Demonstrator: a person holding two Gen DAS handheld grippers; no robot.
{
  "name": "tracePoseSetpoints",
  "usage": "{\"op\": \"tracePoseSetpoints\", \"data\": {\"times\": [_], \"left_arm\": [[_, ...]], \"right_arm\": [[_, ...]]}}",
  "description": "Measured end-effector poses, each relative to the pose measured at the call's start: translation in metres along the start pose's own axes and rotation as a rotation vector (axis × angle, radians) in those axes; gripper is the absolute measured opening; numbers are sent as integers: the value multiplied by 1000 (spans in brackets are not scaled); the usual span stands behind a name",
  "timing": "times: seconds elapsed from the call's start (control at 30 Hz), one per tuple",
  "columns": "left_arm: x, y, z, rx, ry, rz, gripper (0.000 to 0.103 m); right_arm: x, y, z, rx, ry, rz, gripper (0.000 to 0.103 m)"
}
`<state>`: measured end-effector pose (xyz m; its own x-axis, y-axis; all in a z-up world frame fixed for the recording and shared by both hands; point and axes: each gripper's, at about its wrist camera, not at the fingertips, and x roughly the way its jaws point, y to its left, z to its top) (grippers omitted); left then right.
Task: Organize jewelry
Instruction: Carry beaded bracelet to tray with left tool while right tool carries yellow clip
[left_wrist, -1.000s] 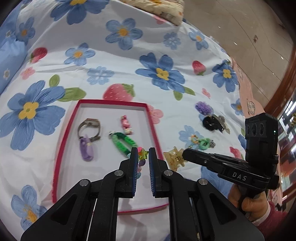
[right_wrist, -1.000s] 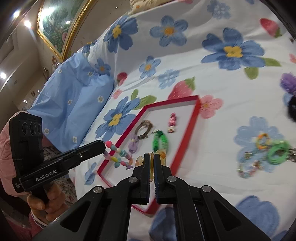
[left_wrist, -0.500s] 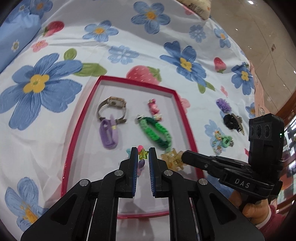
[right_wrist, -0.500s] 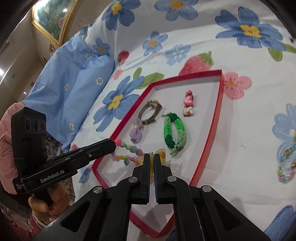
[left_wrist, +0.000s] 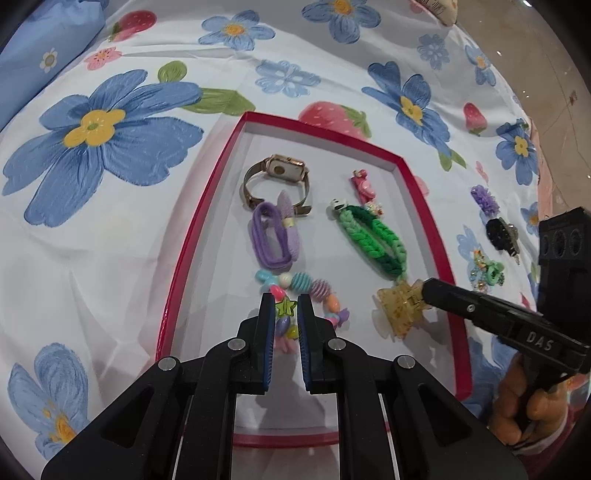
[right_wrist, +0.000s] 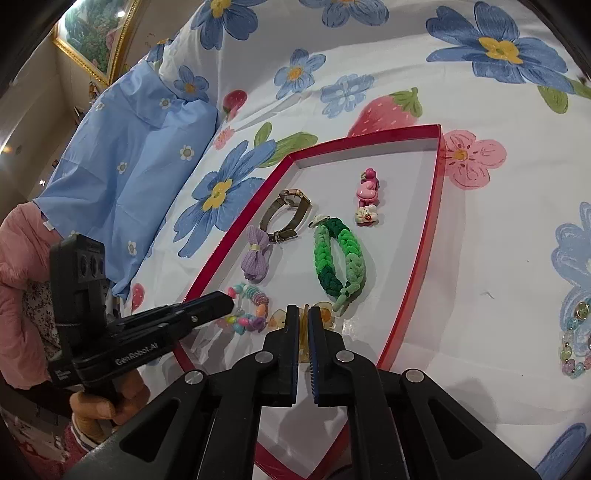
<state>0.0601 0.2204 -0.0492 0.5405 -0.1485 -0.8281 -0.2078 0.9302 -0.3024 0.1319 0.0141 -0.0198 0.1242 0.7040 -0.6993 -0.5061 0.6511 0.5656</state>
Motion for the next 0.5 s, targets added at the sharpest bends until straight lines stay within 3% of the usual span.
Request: {"op": "tracePoseSetpoints", "data": {"times": [0.33,0.5], "left_arm": [[3,3,-1,-24,15,16,12],[0,1,-1,-26,14,23,27]], "right_arm": [[2,-3,1,29,18,12,12],[1,-2,0,27,20,12,22]]}}
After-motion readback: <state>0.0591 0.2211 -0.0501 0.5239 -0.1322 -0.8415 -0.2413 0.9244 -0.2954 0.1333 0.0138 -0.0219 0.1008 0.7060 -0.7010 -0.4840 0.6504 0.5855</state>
